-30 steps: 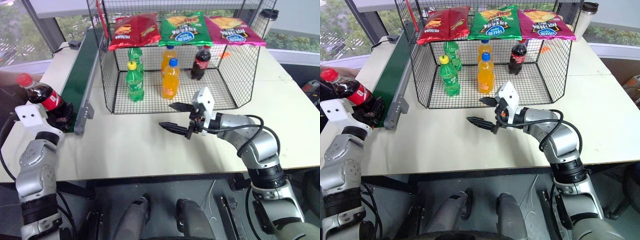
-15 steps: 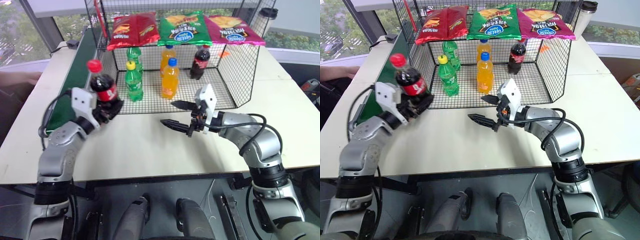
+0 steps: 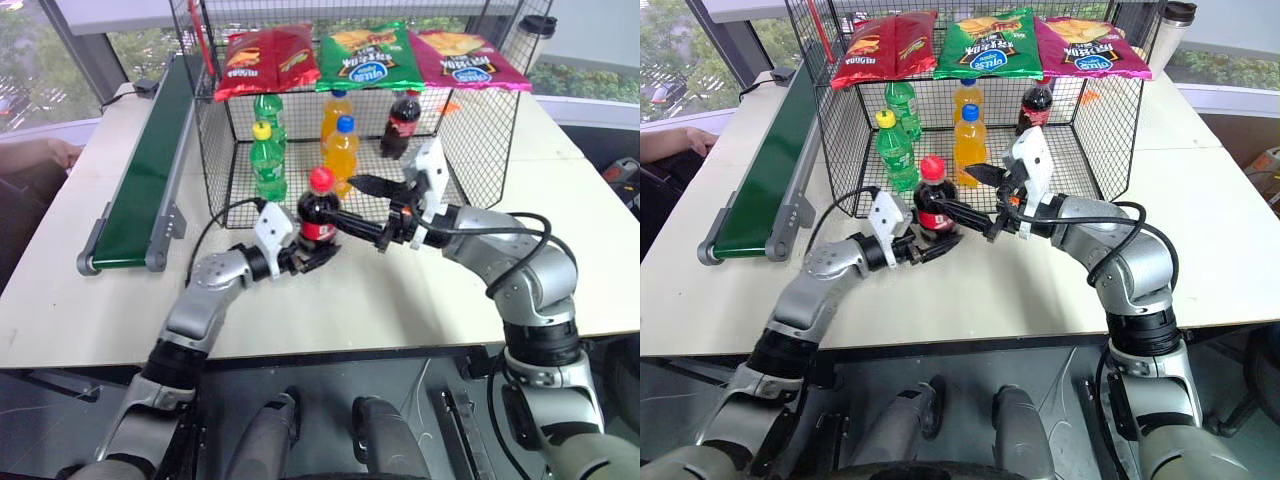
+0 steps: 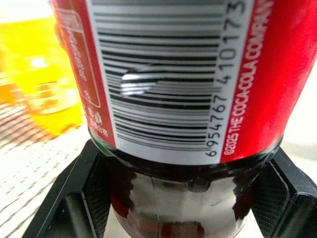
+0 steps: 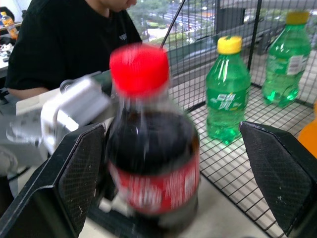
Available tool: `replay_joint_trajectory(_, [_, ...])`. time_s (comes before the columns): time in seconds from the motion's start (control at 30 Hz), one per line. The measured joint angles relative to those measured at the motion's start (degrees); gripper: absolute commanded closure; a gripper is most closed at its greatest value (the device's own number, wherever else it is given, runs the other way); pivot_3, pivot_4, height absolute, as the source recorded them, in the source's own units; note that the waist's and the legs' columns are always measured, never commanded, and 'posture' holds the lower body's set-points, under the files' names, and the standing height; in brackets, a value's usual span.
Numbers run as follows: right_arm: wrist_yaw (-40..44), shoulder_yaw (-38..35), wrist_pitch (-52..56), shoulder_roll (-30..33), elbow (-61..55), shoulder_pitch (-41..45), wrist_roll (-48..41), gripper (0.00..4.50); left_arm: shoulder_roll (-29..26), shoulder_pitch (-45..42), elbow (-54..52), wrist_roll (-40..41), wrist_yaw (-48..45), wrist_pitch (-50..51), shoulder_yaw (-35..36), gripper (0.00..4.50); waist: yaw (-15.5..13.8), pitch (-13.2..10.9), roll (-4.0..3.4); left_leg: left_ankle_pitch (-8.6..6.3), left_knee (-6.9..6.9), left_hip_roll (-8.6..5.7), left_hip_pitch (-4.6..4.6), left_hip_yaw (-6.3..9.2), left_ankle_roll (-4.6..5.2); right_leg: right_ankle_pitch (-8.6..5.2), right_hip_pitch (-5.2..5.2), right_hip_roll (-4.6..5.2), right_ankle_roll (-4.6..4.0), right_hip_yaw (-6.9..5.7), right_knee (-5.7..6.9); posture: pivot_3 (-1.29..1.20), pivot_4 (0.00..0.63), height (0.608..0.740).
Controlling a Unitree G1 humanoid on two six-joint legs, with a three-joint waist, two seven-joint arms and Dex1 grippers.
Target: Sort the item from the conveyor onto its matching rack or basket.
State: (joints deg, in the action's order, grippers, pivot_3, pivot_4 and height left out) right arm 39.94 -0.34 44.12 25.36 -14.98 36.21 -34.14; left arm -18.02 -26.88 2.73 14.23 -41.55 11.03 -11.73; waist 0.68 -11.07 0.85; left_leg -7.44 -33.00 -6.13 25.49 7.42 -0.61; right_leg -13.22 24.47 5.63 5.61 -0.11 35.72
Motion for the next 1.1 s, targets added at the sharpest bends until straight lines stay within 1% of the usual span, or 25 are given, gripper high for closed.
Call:
replay_joint_trajectory(0.37, [-1.8, -0.3, 1.6, 0.0, -0.7, 0.8, -1.6, 0.0, 4.0, -0.9, 1.8, -2.5, -2.1, -3.0, -2.0, 1.49, -0.1, 0.0, 0.0, 0.06, -0.02, -0.01, 0.0, -0.01, 0.1, 0.01, -0.01, -0.03, 0.02, -0.01, 0.01, 0.0, 0.15, 0.738])
replay_joint_trajectory(0.4, [-1.8, -0.3, 1.6, 0.0, -0.7, 0.8, -1.6, 0.54, 4.3, -1.0, 1.8, -2.5, -2.1, -3.0, -2.0, 1.49, -0.1, 0.0, 0.0, 0.06, -0.02, -0.01, 0.0, -0.01, 0.1, 0.01, -0.01, -0.03, 0.02, -0.01, 0.01, 0.0, 0.15, 0.738])
replay_joint_trajectory(0.43, [-1.8, -0.3, 1.6, 0.0, -0.7, 0.8, -1.6, 0.83, 4.6, -1.0, 1.8, -2.6, -2.1, -3.0, -2.1, 1.49, -0.1, 0.0, 0.0, 0.07, -0.02, -0.01, 0.0, -0.01, 0.11, 0.01, -0.01, -0.04, 0.03, -0.01, 0.01, 0.0, 0.15, 0.738])
replay_joint_trajectory(0.53, [-1.3, -0.1, 1.2, 0.0, -0.7, 0.8, -2.0, 2.35, 5.0, -1.3, 2.6, -3.0, -1.8, -2.9, -2.1, 1.49, 0.0, 0.0, 0.0, 0.08, -0.02, -0.02, -0.01, -0.01, 0.12, 0.04, -0.01, -0.05, 0.08, -0.01, 0.04, 0.0, 0.15, 0.738])
replay_joint_trajectory(0.6, [-1.3, -0.1, 0.4, 0.4, -0.5, 1.0, -1.4, 3.22, 5.1, -1.3, 3.2, -3.1, -1.9, -2.7, -2.1, 1.49, 0.0, 0.0, 0.0, 0.08, -0.03, -0.01, -0.01, 0.0, 0.12, 0.09, -0.01, -0.06, 0.16, -0.02, 0.05, 0.0, 0.15, 0.738])
replay_joint_trajectory(0.63, [-1.3, -0.1, 0.2, 0.3, -0.5, 1.0, -1.4, 3.31, 5.1, -1.4, 3.2, -3.1, -1.9, -2.6, -2.1, 1.49, 0.0, 0.0, -0.01, 0.08, -0.03, -0.02, -0.01, 0.0, 0.12, 0.09, -0.01, -0.05, 0.16, -0.02, 0.05, 0.0, 0.15, 0.738])
replay_joint_trajectory(0.87, [-1.1, 0.1, 0.1, 0.4, -0.5, 0.9, -1.0, 3.31, 5.5, -1.5, 3.2, -3.1, -1.7, -1.6, -2.1, 1.49, 0.0, 0.0, -0.01, 0.08, -0.04, -0.02, -0.01, 0.0, 0.13, 0.09, -0.01, -0.06, 0.17, -0.02, 0.05, 0.0, 0.15, 0.738])
replay_joint_trajectory(0.93, [-1.2, 0.1, 0.1, 0.4, -0.5, 0.9, -1.0, 3.31, 5.5, -1.6, 3.2, -3.1, -1.5, -1.5, -2.0, 0.47, -0.1, 0.0, -0.01, 0.08, -0.04, -0.02, -0.01, -0.01, 0.13, 0.1, -0.01, -0.05, 0.18, -0.02, 0.05, 0.0, 0.15, 0.738])
replay_joint_trajectory(0.97, [-1.2, 0.1, 0.2, 0.4, -0.5, 0.9, -1.0, 3.31, 5.6, -1.7, 3.2, -3.1, -1.4, -1.6, -1.9, 0.08, -0.1, 0.0, -0.01, 0.08, -0.04, -0.02, -0.01, 0.0, 0.13, 0.1, -0.01, -0.06, 0.18, -0.02, 0.06, 0.0, 0.15, 0.738])
replay_joint_trajectory(1.1, [-1.5, 0.5, 0.7, 0.5, -0.3, 0.1, -0.9, 3.31, 5.7, -3.3, 2.6, -1.7, -2.8, -1.3, -0.8, 0.08, -0.1, 0.0, -0.02, 0.08, -0.06, -0.03, -0.01, -0.02, 0.13, 0.1, -0.02, -0.05, 0.19, -0.01, 0.07, 0.0, 0.15, 0.738])
